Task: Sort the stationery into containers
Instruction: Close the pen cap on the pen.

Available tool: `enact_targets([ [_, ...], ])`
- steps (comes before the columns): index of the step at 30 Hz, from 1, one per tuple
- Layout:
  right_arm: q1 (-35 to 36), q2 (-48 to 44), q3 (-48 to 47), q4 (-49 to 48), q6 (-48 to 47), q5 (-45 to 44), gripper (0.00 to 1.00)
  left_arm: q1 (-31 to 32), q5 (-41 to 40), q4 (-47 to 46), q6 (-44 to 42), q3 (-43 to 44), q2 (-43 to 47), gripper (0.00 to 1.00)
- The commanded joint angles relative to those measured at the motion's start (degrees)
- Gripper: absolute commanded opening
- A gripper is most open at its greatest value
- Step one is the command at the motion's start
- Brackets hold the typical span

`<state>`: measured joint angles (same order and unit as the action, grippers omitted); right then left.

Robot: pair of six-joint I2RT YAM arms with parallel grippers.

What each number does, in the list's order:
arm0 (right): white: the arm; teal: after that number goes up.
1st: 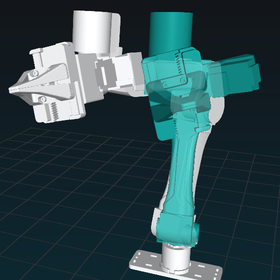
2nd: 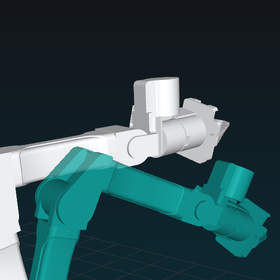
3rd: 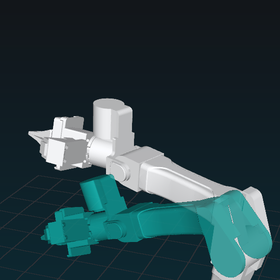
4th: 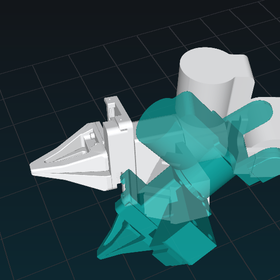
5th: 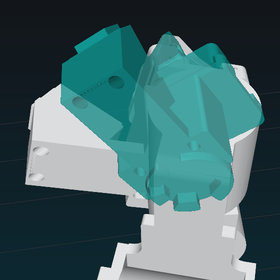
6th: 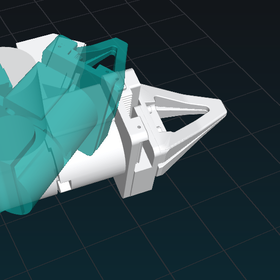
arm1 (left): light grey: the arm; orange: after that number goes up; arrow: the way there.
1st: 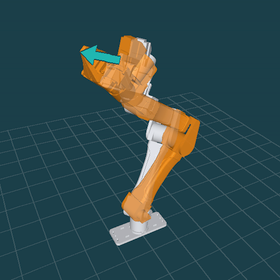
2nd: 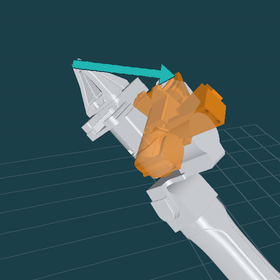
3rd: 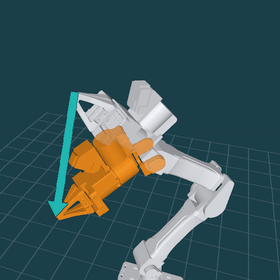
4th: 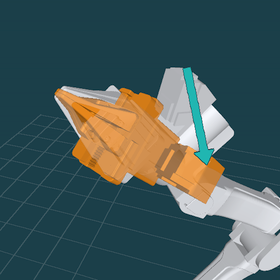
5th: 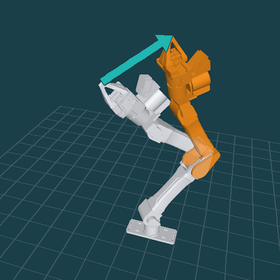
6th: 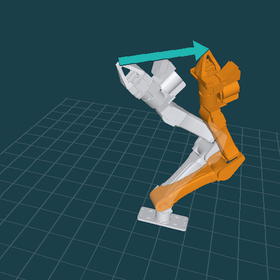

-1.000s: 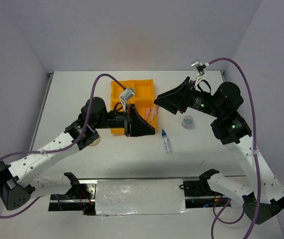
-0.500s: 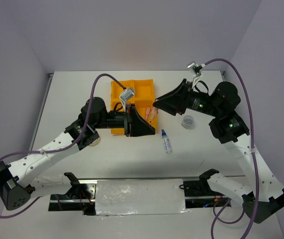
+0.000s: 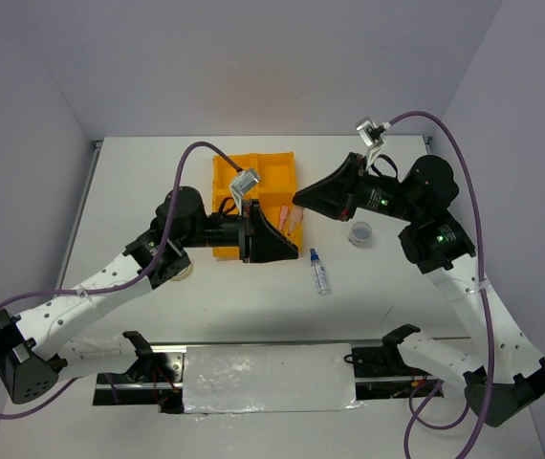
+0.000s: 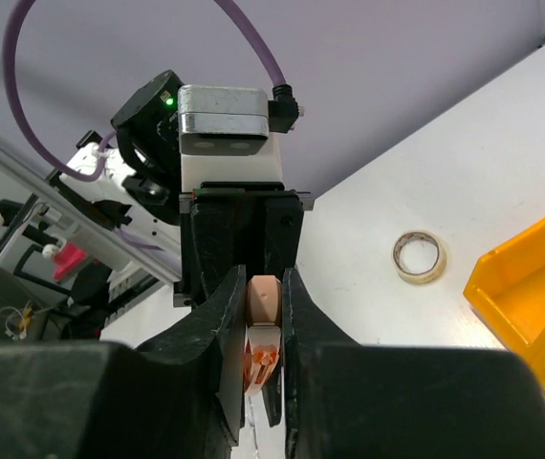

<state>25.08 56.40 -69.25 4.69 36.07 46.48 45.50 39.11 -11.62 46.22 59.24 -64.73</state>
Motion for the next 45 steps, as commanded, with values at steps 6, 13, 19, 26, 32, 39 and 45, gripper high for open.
enact_targets([
  [6, -0.03, -0.50, 1.13, -6.34, 0.13, 6.16, 0.00, -0.14, -0.70, -2.45, -1.74, 2.37, -0.22, 0.00],
  [13, 0.06, 0.90, 1.23, -3.02, 2.50, 5.74, 0.00, -0.23, -0.62, -2.97, -2.10, 2.72, -0.31, 0.00],
  [19, -0.03, 1.43, -0.79, 2.68, 3.56, 1.08, 0.00, -0.23, -0.09, -3.85, -1.74, 2.46, -0.49, 0.00],
  [26, 0.06, 0.90, -0.01, 3.32, 4.53, -0.61, 0.00, -0.23, -0.88, -3.33, -2.10, 2.54, -0.05, 0.00],
  [32, 0.14, -1.64, 3.77, -1.78, 4.27, 2.56, 0.00, -0.32, -2.11, -2.89, -1.92, 2.89, 0.13, 0.00],
  [39, 0.14, -6.65, 10.10, -9.08, 3.74, 3.44, 0.00, -1.02, -2.55, -4.11, -0.69, 3.95, -0.66, 0.00],
  [45, 0.67, -8.06, 12.74, -8.30, 4.36, 1.25, 0.00, -1.02, -2.64, -5.61, -0.60, 5.27, -1.89, 0.00],
])
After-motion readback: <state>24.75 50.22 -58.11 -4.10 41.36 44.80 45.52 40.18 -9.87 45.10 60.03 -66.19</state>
